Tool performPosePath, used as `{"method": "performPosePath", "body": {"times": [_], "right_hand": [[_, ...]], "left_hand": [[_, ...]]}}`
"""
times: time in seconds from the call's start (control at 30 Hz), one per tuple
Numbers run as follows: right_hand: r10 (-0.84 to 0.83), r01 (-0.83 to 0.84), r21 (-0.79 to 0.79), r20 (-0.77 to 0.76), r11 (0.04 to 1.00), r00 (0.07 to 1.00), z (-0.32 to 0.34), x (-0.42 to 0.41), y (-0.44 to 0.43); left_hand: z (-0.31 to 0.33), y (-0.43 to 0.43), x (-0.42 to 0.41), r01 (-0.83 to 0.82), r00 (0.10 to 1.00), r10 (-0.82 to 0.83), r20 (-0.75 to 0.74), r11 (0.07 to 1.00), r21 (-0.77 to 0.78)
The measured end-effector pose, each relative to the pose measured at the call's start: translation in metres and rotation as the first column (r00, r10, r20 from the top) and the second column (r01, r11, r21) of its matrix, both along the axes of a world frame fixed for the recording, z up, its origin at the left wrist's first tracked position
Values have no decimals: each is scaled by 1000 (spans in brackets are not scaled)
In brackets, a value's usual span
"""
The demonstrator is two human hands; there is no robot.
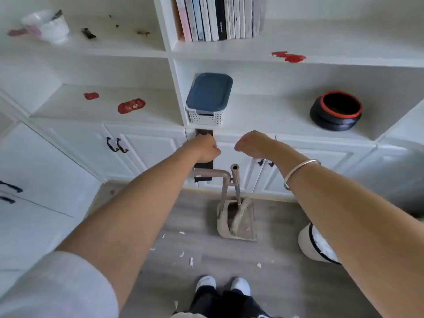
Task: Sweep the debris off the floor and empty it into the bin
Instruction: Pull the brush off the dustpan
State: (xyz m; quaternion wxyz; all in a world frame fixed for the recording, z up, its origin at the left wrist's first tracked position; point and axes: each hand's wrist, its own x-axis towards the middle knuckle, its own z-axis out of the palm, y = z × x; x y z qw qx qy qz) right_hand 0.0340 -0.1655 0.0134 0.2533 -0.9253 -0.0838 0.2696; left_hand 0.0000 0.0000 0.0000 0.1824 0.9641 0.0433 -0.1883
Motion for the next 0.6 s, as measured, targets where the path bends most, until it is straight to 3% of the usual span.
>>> {"method": "performPosePath", "body": {"times": [0.27, 0.33, 0.4, 0.47, 0.6], "right_hand": [[-107, 106, -15, -188, 994, 976, -71, -15, 17], [-208, 234, 66, -269, 970, 940, -83, -13, 21], [-372, 452, 147, -377, 880, 848, -92, -10, 20], [-443, 549, 115, -468, 828, 765, -95, -9, 15], [-371, 434, -24, -560, 901, 741, -98, -17, 2]], "left_hand": [[-78, -6, -3, 56, 990, -61, -129, 998, -38], [-94, -10, -1, 89, 985, -96, -147, 994, -58], [-105, -14, 0, 139, 981, -140, -136, 990, -20], [-113, -17, -1, 167, 976, -158, -151, 985, 50], [-132, -16, -8, 280, 944, -236, -233, 942, 182]]}}
